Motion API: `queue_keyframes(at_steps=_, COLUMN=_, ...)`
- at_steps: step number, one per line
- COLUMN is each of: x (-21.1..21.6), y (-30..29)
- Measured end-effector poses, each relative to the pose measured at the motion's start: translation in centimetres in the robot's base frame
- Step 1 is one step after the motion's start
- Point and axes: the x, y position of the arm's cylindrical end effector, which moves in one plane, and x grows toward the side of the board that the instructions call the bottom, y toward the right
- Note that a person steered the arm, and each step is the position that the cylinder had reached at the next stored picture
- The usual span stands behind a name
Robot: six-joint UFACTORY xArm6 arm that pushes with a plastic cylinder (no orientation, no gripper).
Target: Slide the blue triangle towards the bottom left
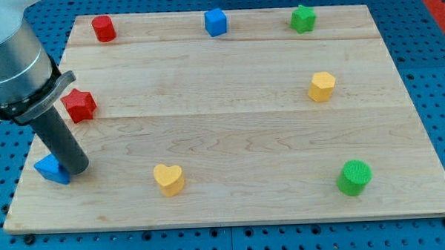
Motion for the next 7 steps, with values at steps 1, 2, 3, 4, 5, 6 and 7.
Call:
queue_keyframes(at_steps=1, x=-4.1, y=0.3)
queue_keyframes(at_steps=2, x=-6.0, y=-2.1)
queue_keyframes(at_steps=3, x=-2.1, y=-5.1)
queue_keyframes(at_steps=4, x=0.8, y=-5.7)
queue_keyframes(at_steps=5, x=0.8, y=-5.7)
queue_keyframes(at_steps=6, x=1.2, y=-5.6)
queue_keyframes(at_steps=7, x=3.2, y=-3.9)
